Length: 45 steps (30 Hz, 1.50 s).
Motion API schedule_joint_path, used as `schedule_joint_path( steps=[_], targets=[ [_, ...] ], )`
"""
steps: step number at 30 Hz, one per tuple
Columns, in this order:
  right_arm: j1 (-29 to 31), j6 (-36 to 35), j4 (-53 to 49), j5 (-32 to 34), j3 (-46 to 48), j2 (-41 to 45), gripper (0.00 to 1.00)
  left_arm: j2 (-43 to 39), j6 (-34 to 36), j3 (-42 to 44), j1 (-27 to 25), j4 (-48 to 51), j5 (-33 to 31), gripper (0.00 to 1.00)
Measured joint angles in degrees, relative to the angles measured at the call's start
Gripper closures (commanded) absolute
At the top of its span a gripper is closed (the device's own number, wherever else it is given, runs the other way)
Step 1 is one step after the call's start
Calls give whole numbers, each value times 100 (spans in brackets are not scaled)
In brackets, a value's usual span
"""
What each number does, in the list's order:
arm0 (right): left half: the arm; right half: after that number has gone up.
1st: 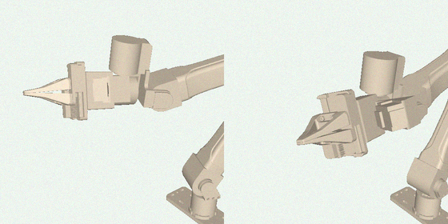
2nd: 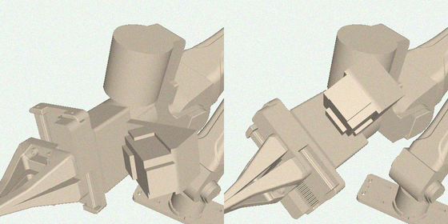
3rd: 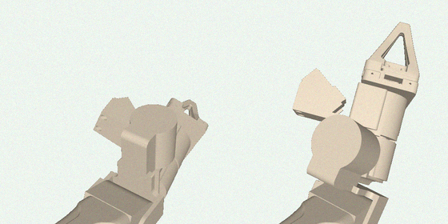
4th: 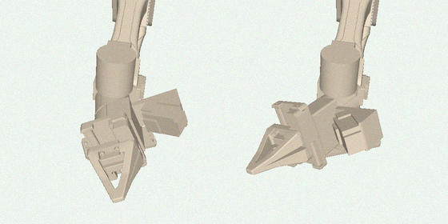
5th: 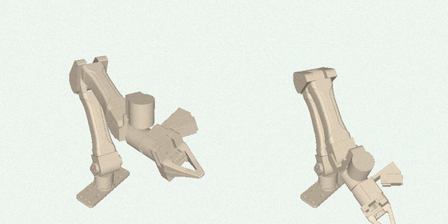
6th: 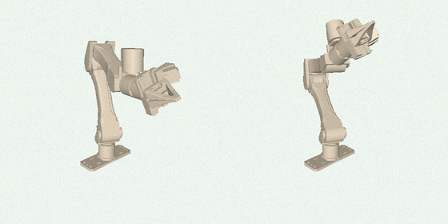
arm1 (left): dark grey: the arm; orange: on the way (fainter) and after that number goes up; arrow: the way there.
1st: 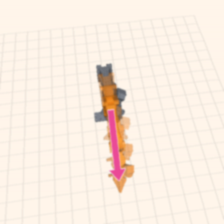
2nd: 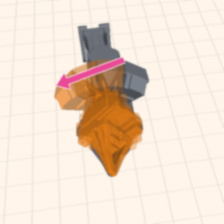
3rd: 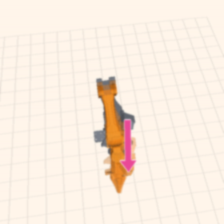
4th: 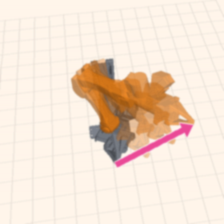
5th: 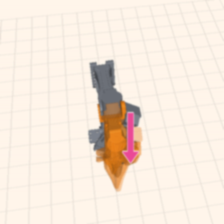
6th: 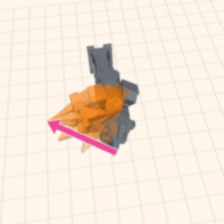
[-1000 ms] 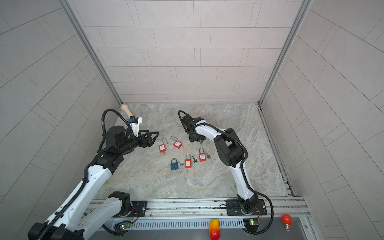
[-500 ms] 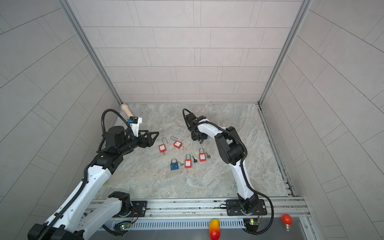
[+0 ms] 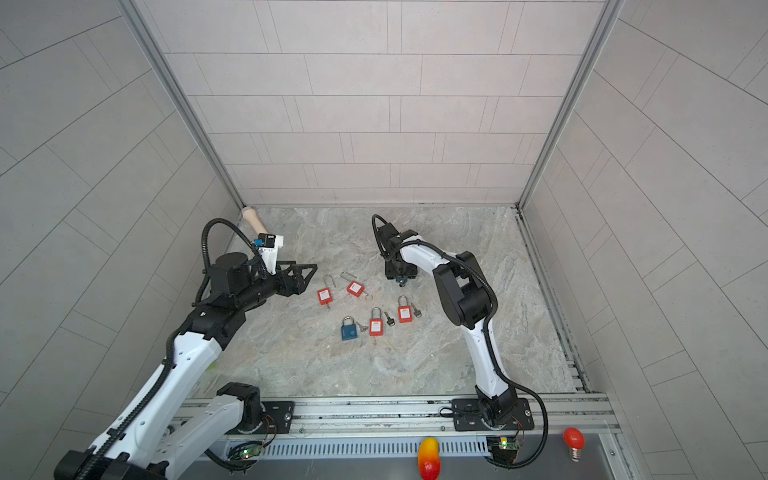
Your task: Lock with the key
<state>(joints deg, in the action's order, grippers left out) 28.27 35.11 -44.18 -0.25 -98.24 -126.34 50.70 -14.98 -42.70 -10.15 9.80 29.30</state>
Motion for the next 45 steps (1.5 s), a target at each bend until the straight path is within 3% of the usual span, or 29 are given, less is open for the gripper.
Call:
schedule_joint_path(
  steps=[3,12,17,25,31,35,39,45],
  targets=[
    [2,-92,28,-46,33,33,65,-31,0,33,0,-2,0,11],
    [20,-1038,-219,-107,87,273,69,-39,7,138,0,-74,-4,11],
    [66,-2358,-367,-590,90,1167,72,63,205,208,0,-345,131,12],
    [234,-4824,-671,-2317,455,3128,74,450,901,389,-83,-1202,964,12],
    [295,-6308,-754,-3283,1239,3823,76,802,1714,358,-640,-1491,1775,12],
    [323,-6804,-730,-3711,1574,4085,76,1025,2251,210,-994,-1381,2111,18],
    [378,-7069,-704,-3947,1606,4238,76,1237,2608,-33,-1298,-1325,2323,39],
    [511,-7285,-734,-4111,1606,4277,77,1565,2900,-240,-1676,-1329,2343,43]
  ],
)
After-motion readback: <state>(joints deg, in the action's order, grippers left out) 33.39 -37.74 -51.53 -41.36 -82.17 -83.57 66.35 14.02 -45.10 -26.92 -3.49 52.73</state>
